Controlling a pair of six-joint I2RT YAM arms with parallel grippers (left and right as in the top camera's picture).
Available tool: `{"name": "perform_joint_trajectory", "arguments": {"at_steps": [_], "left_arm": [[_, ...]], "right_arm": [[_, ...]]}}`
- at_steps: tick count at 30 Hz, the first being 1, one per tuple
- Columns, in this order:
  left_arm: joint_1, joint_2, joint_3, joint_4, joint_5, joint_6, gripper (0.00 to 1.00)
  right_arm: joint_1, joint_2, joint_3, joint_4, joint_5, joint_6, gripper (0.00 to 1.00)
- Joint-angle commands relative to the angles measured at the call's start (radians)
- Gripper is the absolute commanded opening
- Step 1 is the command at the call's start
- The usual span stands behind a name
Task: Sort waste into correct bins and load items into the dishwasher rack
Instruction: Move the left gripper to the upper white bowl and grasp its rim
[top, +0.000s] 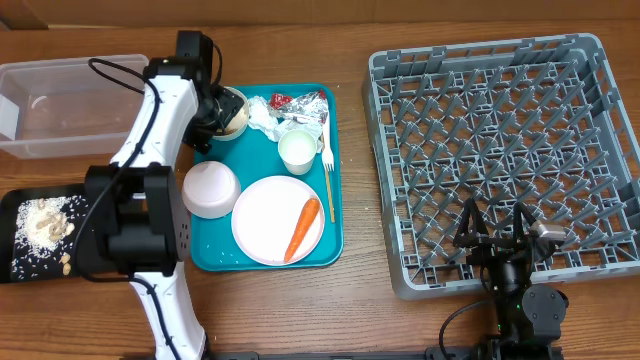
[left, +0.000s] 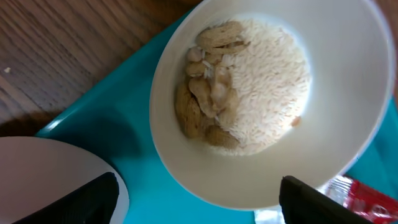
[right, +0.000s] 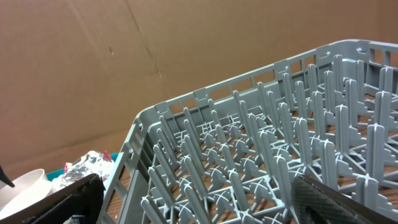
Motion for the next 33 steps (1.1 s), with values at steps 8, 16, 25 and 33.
{"name": "perform_joint_trajectory", "arguments": {"at_steps": [8,16,25,33], "left_arm": [[0.017,0.048,0.007,0.034,-0.017,-0.021,0.76],[0.018,0.048,0.007,0.037,-0.025,-0.02,0.42],[0.018,0.049,0.007,0.034,-0.026,-0.02,0.39],[0.018,0.049,0.007,0.032,-0.025,0.008,0.32]], "right_arm": [[-0.006,-0.008,-0.01,0.008,-0.001,0.002,1.0],[-0.006,-0.008,-0.01,0.008,-0.001,0.002,1.0],[-0.006,-0.008,-0.01,0.008,-0.001,0.002,1.0],[-0.006,-0.008,-0.01,0.008,-0.001,0.002,1.0]]}}
